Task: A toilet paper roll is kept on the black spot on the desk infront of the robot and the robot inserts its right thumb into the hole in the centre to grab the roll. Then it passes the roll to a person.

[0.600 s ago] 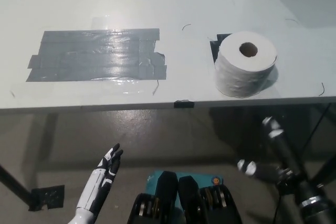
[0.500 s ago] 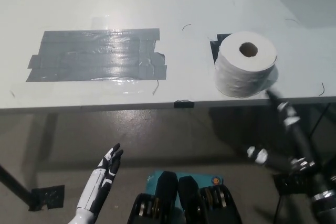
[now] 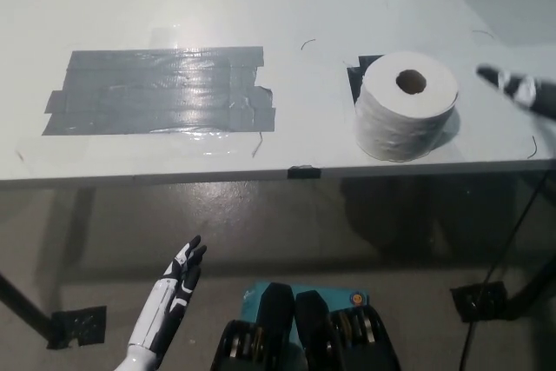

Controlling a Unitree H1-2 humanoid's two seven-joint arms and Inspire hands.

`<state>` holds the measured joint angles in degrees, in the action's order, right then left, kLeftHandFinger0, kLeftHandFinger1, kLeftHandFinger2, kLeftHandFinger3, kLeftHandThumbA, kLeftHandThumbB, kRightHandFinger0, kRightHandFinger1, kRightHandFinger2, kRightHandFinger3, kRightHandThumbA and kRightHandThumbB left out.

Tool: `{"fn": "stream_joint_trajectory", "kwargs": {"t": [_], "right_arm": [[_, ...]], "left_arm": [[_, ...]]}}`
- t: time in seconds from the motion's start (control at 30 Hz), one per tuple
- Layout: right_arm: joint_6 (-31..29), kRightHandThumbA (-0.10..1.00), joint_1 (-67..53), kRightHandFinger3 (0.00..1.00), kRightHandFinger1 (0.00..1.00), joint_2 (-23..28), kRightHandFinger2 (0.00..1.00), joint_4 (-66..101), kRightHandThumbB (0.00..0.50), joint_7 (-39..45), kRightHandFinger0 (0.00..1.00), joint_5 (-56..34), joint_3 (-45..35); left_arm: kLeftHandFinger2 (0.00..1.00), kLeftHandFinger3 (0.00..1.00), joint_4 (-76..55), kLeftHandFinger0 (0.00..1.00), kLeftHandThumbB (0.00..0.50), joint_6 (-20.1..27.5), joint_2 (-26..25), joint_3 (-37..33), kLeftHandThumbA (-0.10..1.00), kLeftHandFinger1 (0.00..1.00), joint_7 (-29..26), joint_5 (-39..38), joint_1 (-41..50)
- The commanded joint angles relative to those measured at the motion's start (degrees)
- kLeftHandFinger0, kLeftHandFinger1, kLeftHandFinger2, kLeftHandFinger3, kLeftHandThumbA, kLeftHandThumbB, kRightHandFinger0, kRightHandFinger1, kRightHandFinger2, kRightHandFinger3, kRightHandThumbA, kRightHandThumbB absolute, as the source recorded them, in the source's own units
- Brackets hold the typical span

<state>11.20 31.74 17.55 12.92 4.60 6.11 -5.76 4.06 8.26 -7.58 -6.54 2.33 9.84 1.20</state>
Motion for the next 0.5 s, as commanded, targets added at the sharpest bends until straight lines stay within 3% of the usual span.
{"fn": "stream_joint_trajectory", "kwargs": {"t": [0.0,0.17,0.2,0.23,0.3,0.37,0.4,0.47], "right_arm": [[8.75,1.0,9.43,1.0,1.0,5.47,1.0,-6.73,0.378,4.18,1.0,2.12,2.27],[14.07,1.0,24.36,1.0,1.0,14.64,1.0,-24.52,0.427,20.19,1.0,4.77,15.91],[14.51,1.0,26.55,1.0,1.0,15.38,1.0,-27.19,0.404,22.46,1.0,5.14,18.3],[15.27,1.0,29.0,1.0,1.0,15.22,1.0,-30.52,0.391,24.77,1.0,4.64,20.08],[14.86,1.0,32.65,1.0,1.0,15.37,1.0,-35.67,0.435,28.34,1.0,5.3,23.66],[14.24,1.0,34.05,1.0,1.0,15.36,1.0,-38.19,0.439,29.55,1.0,4.99,25.12],[11.0,1.0,37.56,1.0,1.0,14.28,1.0,-44.98,0.348,34.29,1.0,4.98,27.69],[9.48,1.0,41.85,1.0,1.0,12.63,1.0,-53.44,0.394,37.95,1.0,6.04,30.7]], "left_arm": [[1.0,1.0,-1.25,1.0,0.124,2.36,-0.75,-0.08,1.0,1.0,0.55,0.15,-1.02],[1.0,1.0,-1.68,1.0,0.131,1.52,-0.8,0.01,1.0,1.0,0.72,0.15,-1.41],[1.0,1.0,-1.79,1.0,0.129,1.38,-0.71,0.06,1.0,1.0,0.75,-0.02,-1.45],[1.0,1.0,-1.9,1.0,0.129,1.25,-0.72,0.06,1.0,1.0,0.8,-0.07,-1.47],[1.0,1.0,-2.07,1.0,0.127,0.96,-0.56,-0.01,1.0,1.0,0.87,-0.13,-1.51],[1.0,1.0,-2.16,1.0,0.125,0.91,-0.55,0.0,1.0,1.0,0.84,-0.07,-1.5],[1.0,1.0,-1.86,1.0,0.125,1.42,-0.64,0.0,1.0,1.0,0.76,0.06,-1.75],[1.0,1.0,-1.89,1.0,0.124,1.39,-0.75,0.01,1.0,1.0,1.0,-0.14,-1.97]]}}
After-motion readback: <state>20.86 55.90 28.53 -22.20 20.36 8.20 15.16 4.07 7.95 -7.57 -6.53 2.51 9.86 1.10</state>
